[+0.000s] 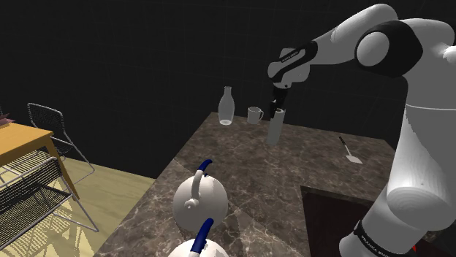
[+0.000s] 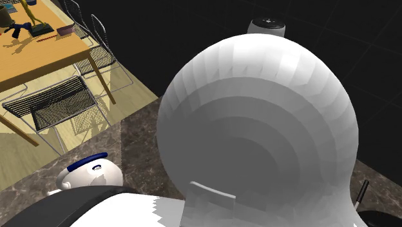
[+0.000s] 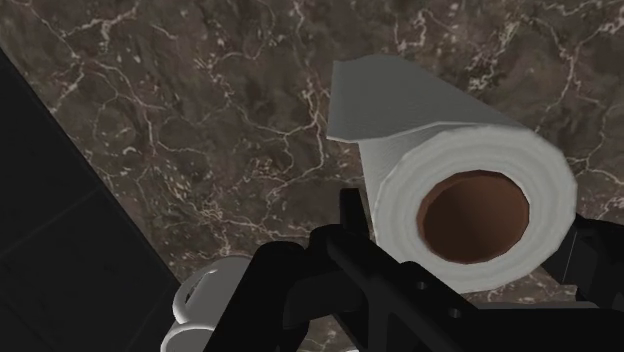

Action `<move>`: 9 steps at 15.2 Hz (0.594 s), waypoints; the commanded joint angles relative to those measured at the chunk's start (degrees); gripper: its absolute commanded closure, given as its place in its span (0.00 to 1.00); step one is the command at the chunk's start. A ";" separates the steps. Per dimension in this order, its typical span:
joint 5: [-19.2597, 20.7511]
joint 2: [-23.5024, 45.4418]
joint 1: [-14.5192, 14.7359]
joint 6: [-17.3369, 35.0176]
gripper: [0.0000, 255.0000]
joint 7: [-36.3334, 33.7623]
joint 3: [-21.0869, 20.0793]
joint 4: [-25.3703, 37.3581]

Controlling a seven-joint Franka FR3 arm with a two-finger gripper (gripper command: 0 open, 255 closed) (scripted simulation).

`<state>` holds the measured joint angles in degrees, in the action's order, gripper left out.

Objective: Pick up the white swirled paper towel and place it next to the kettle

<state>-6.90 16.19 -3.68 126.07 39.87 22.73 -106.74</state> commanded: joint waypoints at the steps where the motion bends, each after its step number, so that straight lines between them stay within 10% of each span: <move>1: 0.23 -0.25 0.01 -0.63 1.00 -0.12 0.12 0.36; 9: 1.48 -2.51 0.29 -6.10 1.00 -0.90 0.52 3.76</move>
<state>-5.62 14.01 -3.48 120.65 39.15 23.22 -103.33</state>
